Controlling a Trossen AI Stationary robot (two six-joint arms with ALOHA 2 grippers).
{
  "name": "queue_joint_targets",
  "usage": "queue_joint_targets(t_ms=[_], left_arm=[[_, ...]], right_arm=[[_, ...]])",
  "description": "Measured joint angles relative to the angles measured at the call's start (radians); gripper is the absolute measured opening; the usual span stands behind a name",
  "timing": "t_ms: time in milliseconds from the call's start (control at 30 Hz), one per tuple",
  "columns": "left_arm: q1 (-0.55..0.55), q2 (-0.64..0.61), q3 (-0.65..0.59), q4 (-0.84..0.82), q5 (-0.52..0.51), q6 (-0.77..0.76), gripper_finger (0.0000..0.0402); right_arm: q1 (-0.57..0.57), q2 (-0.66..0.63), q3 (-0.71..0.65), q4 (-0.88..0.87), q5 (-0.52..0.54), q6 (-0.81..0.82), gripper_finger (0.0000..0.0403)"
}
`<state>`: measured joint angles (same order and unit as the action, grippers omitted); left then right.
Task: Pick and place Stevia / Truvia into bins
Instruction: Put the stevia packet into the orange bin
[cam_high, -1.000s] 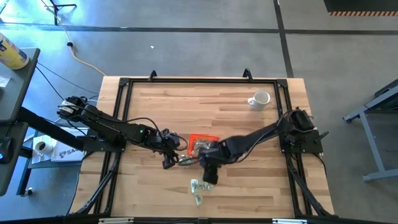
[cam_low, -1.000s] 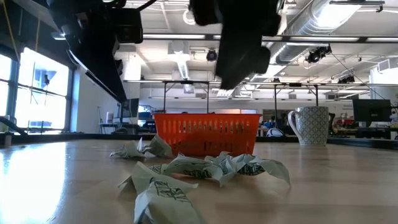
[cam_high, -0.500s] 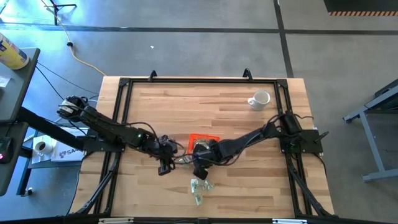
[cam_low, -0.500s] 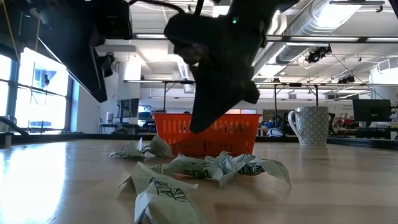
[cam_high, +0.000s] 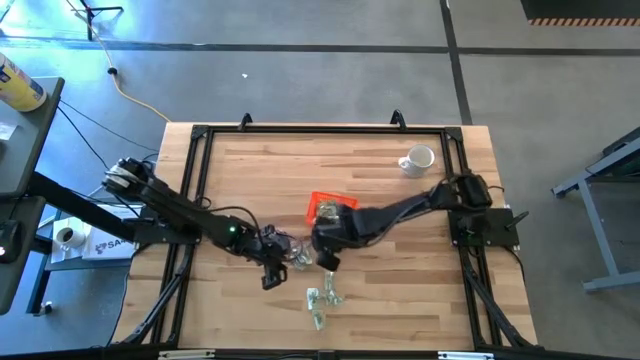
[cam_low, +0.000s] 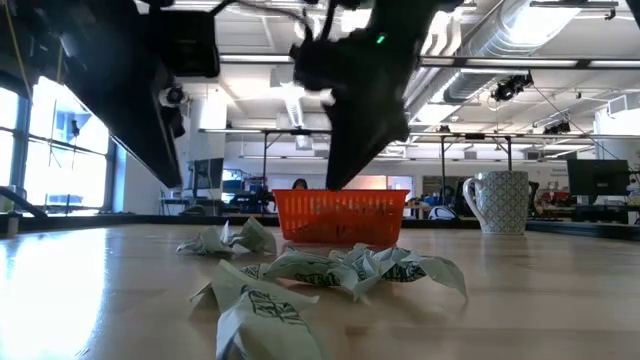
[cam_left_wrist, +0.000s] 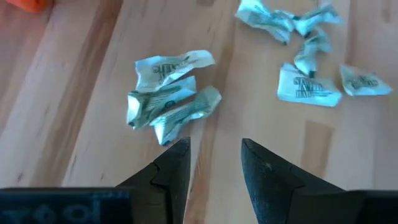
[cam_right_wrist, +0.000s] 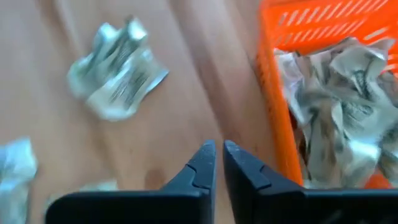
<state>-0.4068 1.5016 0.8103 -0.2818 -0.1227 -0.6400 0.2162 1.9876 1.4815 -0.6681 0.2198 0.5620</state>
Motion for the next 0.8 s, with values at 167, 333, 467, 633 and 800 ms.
queue_joint_targets(t_ms=[167,333,467,633,800], left_arm=[[0.0,0.066,0.034,0.003,0.012,0.031,0.0199],[-0.006,0.093,0.065,-0.003,0.012,0.159,0.0248],[-0.006,0.102,0.063,0.003,-0.003,0.286,0.027],[-0.006,0.127,0.063,0.016,-0.019,0.425,0.0261],[-0.003,0.177,0.063,0.07,0.016,0.48,0.0225]], right_arm=[[0.107,-0.036,0.001,-0.096,0.068,0.03,0.0096],[0.186,-0.04,0.001,-0.127,0.063,0.13,0.0191],[0.212,-0.038,0.001,-0.158,0.097,0.228,0.0251],[0.219,-0.038,0.001,-0.21,0.141,0.326,0.0281],[0.223,-0.038,0.001,-0.254,0.153,0.387,0.0276]])
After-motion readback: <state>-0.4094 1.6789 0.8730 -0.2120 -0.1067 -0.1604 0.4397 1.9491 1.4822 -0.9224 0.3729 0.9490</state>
